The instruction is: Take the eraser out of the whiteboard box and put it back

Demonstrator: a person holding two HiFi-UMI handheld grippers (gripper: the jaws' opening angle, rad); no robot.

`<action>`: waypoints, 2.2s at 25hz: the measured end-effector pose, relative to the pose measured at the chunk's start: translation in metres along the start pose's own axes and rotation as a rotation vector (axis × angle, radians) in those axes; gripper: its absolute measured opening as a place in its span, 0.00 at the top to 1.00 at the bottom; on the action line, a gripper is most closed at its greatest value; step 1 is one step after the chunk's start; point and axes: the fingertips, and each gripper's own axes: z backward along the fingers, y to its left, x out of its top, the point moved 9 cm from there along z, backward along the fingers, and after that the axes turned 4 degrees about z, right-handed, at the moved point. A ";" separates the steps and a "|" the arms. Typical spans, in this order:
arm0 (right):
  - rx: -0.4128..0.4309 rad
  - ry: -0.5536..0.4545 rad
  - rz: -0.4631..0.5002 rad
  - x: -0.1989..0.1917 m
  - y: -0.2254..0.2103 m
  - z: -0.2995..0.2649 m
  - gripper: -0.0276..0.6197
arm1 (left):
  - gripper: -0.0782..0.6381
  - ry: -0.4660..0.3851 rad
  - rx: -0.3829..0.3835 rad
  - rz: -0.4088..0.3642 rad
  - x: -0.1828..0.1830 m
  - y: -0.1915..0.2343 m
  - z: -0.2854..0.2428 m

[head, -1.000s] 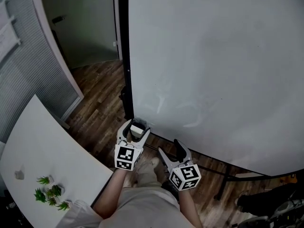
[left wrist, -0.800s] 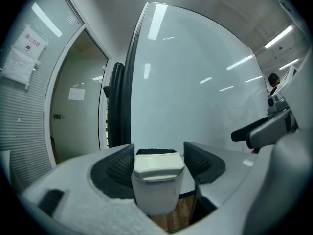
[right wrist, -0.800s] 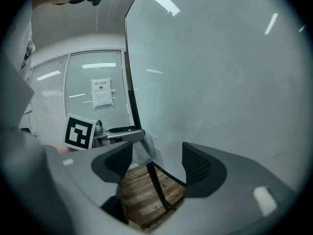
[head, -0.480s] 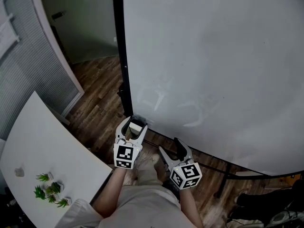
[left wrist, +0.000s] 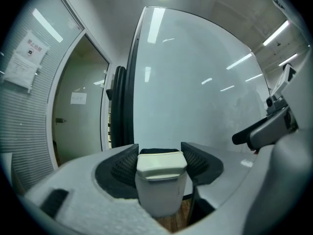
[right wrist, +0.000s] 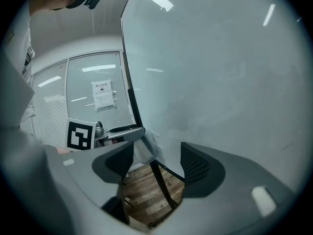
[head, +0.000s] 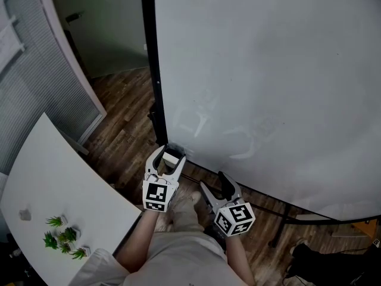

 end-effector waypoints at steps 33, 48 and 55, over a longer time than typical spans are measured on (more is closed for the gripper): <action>-0.020 -0.029 -0.001 0.006 0.007 0.002 0.51 | 0.52 0.007 -0.038 0.020 0.010 0.001 0.007; -0.006 -0.044 0.002 0.007 0.015 0.005 0.51 | 0.52 -0.022 -0.037 0.017 0.020 0.000 0.018; -0.005 -0.051 0.005 0.008 0.017 0.009 0.51 | 0.52 -0.030 -0.032 0.021 0.024 -0.001 0.024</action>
